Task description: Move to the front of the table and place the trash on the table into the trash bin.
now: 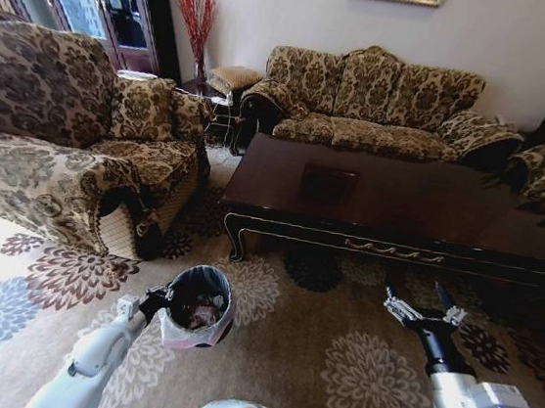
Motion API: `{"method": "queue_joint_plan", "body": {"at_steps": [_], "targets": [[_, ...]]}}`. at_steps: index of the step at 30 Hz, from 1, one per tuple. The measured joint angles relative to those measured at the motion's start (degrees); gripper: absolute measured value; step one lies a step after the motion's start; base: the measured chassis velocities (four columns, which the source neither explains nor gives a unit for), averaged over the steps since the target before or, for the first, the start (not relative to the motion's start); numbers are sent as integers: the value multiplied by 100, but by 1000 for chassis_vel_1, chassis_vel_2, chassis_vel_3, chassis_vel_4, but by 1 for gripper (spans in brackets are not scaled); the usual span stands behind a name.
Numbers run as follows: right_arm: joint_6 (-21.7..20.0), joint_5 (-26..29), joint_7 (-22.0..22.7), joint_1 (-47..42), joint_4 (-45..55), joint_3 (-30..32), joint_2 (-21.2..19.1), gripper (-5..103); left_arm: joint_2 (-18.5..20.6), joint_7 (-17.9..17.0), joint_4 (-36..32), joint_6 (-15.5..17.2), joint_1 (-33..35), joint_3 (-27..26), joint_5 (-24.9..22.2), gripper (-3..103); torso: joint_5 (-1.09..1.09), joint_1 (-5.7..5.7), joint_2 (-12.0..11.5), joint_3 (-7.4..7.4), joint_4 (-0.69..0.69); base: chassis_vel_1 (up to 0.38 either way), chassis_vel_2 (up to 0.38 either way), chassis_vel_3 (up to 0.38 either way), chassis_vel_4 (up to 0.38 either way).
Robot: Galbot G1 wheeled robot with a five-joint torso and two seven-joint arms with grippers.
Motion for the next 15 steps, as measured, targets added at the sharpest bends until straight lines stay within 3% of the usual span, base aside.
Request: {"method": "queue_joint_plan", "body": {"at_steps": [15], "targets": [[0,0,0,0,0,0,0,100,55,99,108,-21,-26,-6,-44,2,0,-136,-378,-244,0,0,0,0,0]]}}
